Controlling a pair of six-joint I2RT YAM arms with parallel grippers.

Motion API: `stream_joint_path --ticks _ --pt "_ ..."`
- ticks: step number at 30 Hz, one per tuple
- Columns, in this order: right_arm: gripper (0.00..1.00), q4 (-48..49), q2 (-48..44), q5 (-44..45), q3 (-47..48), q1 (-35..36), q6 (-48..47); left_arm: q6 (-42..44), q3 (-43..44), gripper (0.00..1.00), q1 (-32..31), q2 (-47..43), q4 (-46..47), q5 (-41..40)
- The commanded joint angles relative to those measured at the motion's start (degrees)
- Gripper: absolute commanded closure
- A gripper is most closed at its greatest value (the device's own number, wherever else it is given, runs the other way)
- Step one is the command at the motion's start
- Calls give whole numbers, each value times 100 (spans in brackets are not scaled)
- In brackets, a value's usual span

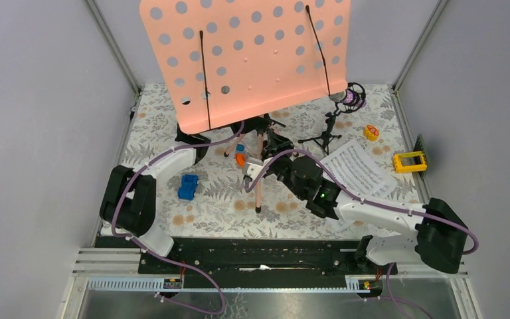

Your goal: Pack up the instrument practice props

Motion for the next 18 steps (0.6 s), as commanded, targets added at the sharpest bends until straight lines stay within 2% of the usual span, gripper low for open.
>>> stream_joint_path --ticks 1,5,7,11,14,15,18 --pt "48 -1493 -613 73 158 131 1159 -499 109 100 -26 264 -275 165" --pt "33 -1387 -1465 -231 -43 131 2647 -563 83 100 -26 331 -204 178" --pt "32 -1297 -1888 -211 -333 128 3588 -475 71 100 -26 314 -309 166" --pt "29 -909 -2464 743 -900 131 5858 -207 30 100 -30 230 -538 36" --pt "29 -1368 -2481 1779 -870 124 7549 24 51 100 -35 93 -773 -31" --pt "28 -1749 -2440 2114 -756 111 8429 197 46 100 -35 18 -988 -70" --pt "27 -2387 -2262 2091 -394 21 9365 746 77 100 -35 -206 -1807 -412"
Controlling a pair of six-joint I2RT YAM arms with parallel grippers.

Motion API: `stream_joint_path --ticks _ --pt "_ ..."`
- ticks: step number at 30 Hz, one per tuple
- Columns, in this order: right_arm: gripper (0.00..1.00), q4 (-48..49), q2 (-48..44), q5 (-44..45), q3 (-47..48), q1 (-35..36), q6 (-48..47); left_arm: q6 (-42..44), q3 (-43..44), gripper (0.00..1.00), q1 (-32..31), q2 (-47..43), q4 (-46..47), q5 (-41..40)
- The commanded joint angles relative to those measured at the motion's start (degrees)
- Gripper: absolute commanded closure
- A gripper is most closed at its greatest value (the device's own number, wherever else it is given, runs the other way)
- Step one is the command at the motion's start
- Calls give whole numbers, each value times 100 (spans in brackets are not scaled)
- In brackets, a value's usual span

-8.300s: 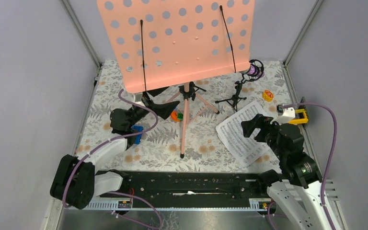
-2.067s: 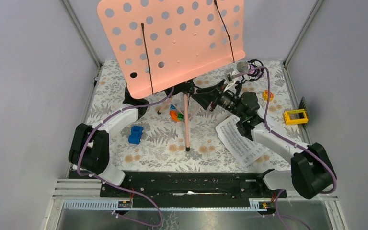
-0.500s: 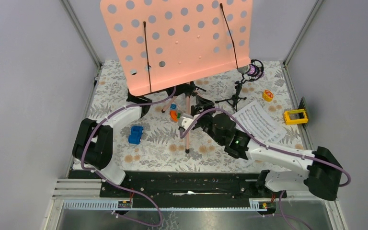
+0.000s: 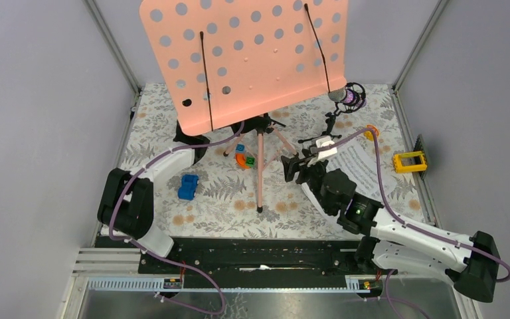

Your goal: Pack up the instrument practice props

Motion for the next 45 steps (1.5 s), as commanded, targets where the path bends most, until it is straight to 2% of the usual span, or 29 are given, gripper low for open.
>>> stream_joint_path --ticks 1,4,7,10,14,19,23,26,32,38,45 --pt "26 -774 225 611 499 -95 2714 612 64 100 -24 -210 -1632 -407" --pt "26 -844 381 4 646 -421 3810 632 80 100 -24 -287 -1678 -358" --pt "26 -723 581 -1332 570 -1251 5212 685 13 100 -35 -303 -1598 -282" --pt "27 303 843 -2841 236 -1988 6228 879 -13 100 -32 -256 -1633 -191" --pt "28 1656 1344 -3830 14 -2381 7048 829 -134 100 -56 -183 -1346 -104" --pt "30 2495 1808 -3984 22 -2393 7521 776 -117 100 -84 -141 -1250 -126" --pt "36 3433 2002 -3923 -145 -2397 7419 818 -140 100 -123 -167 -1339 -170" --pt "36 3866 1951 -3642 -380 -2392 7353 1020 -110 100 -217 -195 -1574 -213" --pt "37 3223 1896 -3538 -128 -2395 7218 1116 -31 100 -279 -181 -1731 -227" --pt "40 3273 2001 -3505 -116 -2398 7222 1098 5 100 -327 -186 -1762 -258" --pt "50 3262 2287 -3475 69 -2402 7191 1085 15 100 -379 -137 -1779 -219"
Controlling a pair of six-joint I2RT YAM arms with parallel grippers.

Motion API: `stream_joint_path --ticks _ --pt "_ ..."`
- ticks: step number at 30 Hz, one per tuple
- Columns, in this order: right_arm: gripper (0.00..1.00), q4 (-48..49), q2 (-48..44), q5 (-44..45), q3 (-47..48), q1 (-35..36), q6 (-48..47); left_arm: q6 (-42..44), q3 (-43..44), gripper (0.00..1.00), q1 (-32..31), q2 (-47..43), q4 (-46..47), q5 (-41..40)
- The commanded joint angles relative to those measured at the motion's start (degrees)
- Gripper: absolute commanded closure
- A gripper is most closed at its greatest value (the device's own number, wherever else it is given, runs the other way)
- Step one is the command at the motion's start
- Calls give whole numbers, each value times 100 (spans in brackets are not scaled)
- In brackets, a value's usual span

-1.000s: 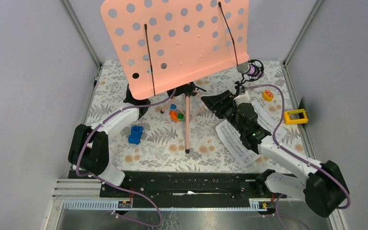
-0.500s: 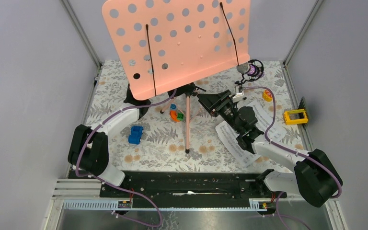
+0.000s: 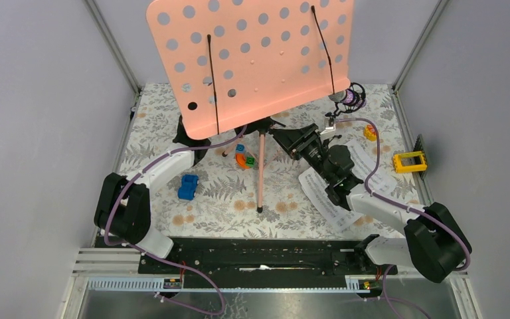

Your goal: Pack up the instrument practice props

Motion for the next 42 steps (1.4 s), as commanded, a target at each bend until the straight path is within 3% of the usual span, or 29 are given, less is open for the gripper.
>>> stream_joint_path --ticks 1,4,7,10,16,20,24,26,31,34,36,40,41,42 --pt "51 152 197 132 349 -31 -92 193 -28 100 -158 186 -730 85" --pt "62 223 340 -41 451 -38 -122 177 -12 100 -166 176 -731 97" --pt "81 393 427 -254 454 -40 -232 189 -23 100 -168 152 -746 82" --pt "93 600 485 -657 468 -46 -809 189 -38 100 -178 143 -759 77" --pt "100 321 597 -2037 508 -1 -3565 167 6 100 -188 127 -791 33" --pt "100 -784 288 -2064 686 439 -6110 92 26 100 -199 138 -763 41" --pt "100 -3004 465 -823 1693 1280 -8857 33 19 100 -206 132 -754 2" --pt "100 -3450 653 78 1879 1834 -10142 102 3 100 -252 133 -829 -36" --pt "100 -2997 953 1818 1618 2706 -12579 163 82 100 -291 239 -976 -10" --pt "100 -1998 1106 2813 1280 2966 -13735 157 88 100 -287 239 -989 -7" --pt "100 -1349 1154 3175 1020 3041 -14419 155 97 100 -291 214 -1030 -19" --pt "100 -1497 1105 3446 1088 3114 -15151 83 127 100 -289 149 -1025 -6" --pt "95 -1495 1068 3430 1092 3124 -15258 60 119 100 -291 129 -982 6" --pt "82 -1358 1021 3393 1057 3126 -15330 34 92 100 -291 120 -932 20"
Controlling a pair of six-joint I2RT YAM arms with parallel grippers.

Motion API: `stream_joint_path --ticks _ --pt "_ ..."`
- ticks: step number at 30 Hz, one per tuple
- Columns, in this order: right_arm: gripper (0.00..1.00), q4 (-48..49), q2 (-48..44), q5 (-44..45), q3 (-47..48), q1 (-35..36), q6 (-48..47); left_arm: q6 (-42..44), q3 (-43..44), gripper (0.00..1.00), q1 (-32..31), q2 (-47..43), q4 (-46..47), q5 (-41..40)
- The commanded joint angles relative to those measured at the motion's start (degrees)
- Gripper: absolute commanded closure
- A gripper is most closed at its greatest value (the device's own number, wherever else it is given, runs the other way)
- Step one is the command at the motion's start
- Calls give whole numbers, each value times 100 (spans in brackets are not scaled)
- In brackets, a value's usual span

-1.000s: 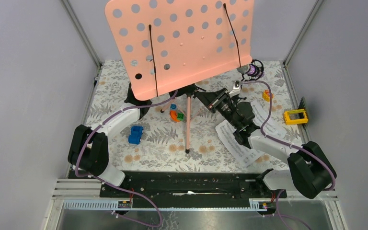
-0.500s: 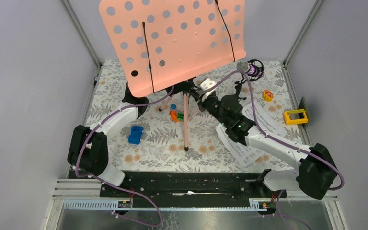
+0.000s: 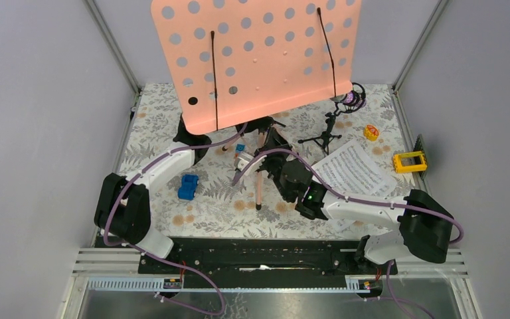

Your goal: Pack up the instrument practice props

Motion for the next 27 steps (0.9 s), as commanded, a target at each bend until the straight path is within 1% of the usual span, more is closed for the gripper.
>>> stream_joint_path --ticks 1,2,5,8,9,11,12,14,16,17,18,19,20,21,22,23,24,25,27 --pt "66 -340 126 -514 -284 449 -870 -123 -58 100 -240 111 -601 205" --pt "55 -169 88 -518 -280 454 -802 -111 -66 100 -244 101 -619 182" --pt "32 -88 -111 -316 -59 546 -129 -69 -25 100 -241 102 -709 137" --pt "17 -110 -553 -294 -38 642 890 -38 -17 100 -236 113 -755 90" --pt "15 -5 -783 -254 -118 660 1429 -24 -17 100 -236 123 -778 79" --pt "14 328 -1347 -168 -453 664 2796 6 -13 100 -232 146 -816 71" --pt "14 508 -1659 -179 -817 645 3475 27 -11 100 -236 142 -833 66" --pt "15 1293 -2165 -53 -1480 598 4961 70 8 100 -236 148 -917 6" --pt "16 2237 -2371 665 -2057 527 6458 144 29 100 -236 165 -1064 -92" --pt "16 2340 -2385 1057 -2162 402 7220 194 34 100 -236 174 -1152 -124" --pt "16 1849 -2406 1384 -2096 235 7991 257 27 100 -236 172 -1216 -138" --pt "16 873 -2466 1243 -1868 -50 8879 285 12 100 -242 179 -1238 -153" --pt "16 -221 -2514 870 -1572 -433 9838 285 2 100 -237 159 -1227 -159" --pt "16 -1058 -2525 302 -1332 -841 10733 277 -17 100 -243 153 -1206 -157" --pt "15 -1459 -2507 -245 -1230 -1233 11516 273 -21 100 -244 138 -1184 -148" --pt "15 -1534 -2504 -825 -1237 -1691 11932 272 -31 100 -245 125 -1180 -142" --pt "15 -1445 -2518 -1306 -1325 -1872 12358 272 -33 100 -245 108 -1180 -141" --pt "15 -1231 -2545 -1653 -1447 -2158 12724 280 -37 100 -245 84 -1188 -151" --pt "15 -734 -2524 -2195 -1653 -2453 13463 289 -43 100 -243 63 -1182 -161"
